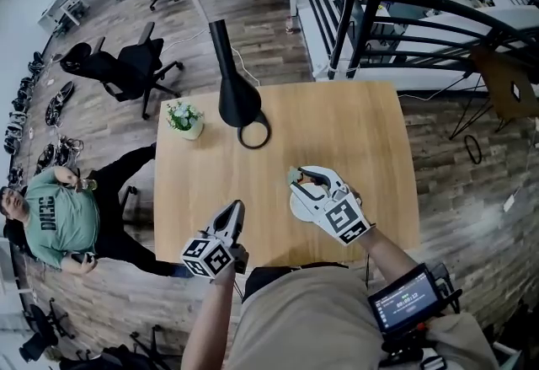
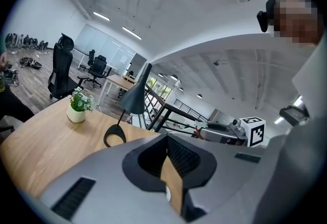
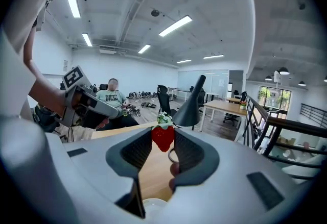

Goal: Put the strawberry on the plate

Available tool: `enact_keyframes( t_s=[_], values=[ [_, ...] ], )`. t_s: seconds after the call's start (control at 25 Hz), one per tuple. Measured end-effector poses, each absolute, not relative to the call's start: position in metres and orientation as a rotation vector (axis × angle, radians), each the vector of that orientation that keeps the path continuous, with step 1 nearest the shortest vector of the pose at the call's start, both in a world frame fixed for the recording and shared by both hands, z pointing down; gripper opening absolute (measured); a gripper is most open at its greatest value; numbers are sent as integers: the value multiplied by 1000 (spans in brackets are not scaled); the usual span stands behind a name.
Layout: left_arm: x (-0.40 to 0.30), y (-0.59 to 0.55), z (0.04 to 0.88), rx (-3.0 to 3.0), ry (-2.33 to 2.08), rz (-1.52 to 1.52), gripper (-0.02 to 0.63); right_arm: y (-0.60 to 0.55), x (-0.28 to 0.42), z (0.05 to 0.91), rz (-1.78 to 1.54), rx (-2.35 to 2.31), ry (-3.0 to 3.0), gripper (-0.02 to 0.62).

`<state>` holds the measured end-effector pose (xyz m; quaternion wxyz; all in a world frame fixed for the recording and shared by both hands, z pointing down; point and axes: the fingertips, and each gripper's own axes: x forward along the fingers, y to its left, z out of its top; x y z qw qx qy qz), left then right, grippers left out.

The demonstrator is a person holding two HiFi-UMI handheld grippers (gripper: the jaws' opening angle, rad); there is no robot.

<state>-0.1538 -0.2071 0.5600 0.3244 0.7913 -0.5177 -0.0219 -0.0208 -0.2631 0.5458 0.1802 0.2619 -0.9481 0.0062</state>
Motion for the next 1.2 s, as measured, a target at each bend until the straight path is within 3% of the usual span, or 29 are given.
enact_keyframes(
  t_s=[1.2],
  values=[
    [-115,-215,636,1991,-1316,171,3,-268,75,632,155,861,-2523,138]
  ],
)
